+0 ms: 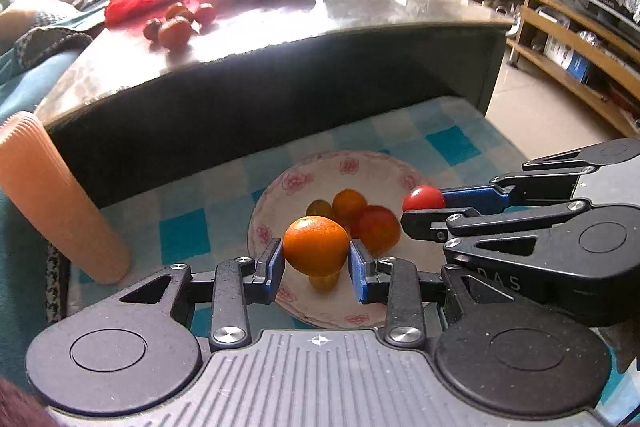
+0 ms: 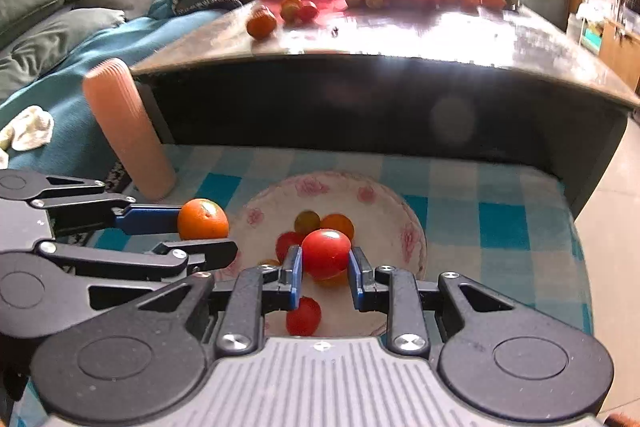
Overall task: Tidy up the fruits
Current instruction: 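Carry both held tomatoes over the white plate, then lower both tomatoes into the plate and open both tools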
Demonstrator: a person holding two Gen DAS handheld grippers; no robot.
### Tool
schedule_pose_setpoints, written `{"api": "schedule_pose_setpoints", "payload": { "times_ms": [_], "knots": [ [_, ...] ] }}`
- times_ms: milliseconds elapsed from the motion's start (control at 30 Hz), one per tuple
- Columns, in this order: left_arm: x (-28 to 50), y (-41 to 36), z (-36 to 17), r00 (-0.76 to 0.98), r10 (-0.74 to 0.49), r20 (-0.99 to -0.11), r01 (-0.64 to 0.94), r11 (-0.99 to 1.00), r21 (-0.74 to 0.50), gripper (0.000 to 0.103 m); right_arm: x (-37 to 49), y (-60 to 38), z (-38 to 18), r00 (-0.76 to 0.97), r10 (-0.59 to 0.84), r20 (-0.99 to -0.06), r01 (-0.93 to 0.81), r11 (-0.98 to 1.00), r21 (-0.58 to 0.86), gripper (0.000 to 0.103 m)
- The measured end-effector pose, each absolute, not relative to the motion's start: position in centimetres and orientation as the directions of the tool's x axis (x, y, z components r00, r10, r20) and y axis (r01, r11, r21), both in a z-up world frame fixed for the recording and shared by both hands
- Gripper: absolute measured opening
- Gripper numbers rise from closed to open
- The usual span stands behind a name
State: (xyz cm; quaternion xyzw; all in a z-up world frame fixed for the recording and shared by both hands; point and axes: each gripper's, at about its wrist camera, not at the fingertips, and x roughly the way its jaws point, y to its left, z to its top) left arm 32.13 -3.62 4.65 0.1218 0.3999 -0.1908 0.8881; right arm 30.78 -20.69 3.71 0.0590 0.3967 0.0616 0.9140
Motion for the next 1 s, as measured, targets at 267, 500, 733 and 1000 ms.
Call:
{"api": "schedule_pose_setpoints", "payload": {
  "times_ms": [267, 500, 733, 1000],
  "knots": [
    [33.1, -4.3, 3.1, 0.584, -0.234, -0.777, 0.443, 0.894, 0.064, 0.041, 31.9, -22.0, 1.8, 0.644, 0.153, -0.749, -0.027, 0.984, 0.178, 0.04],
    [33.7, -4.3, 1.8, 0.573, -0.216, -0.791, 0.428, 0.902, 0.063, 0.042, 32.5, -21.8, 0.6, 0.619, 0.137, -0.773, -0.003, 0.985, 0.172, 0.04],
    [33.8, -4.3, 1.5, 0.578, -0.207, -0.79, 0.419, 0.905, 0.069, 0.045, 32.8, -22.1, 0.1, 0.613, 0.136, -0.778, 0.014, 0.983, 0.182, 0.04],
    [33.9, -3.7, 2.0, 0.587, -0.215, -0.78, 0.399, 0.916, 0.048, 0.054, 32.8, -22.5, 0.3, 0.622, 0.13, -0.772, 0.028, 0.982, 0.188, 0.045]
  ]
}}
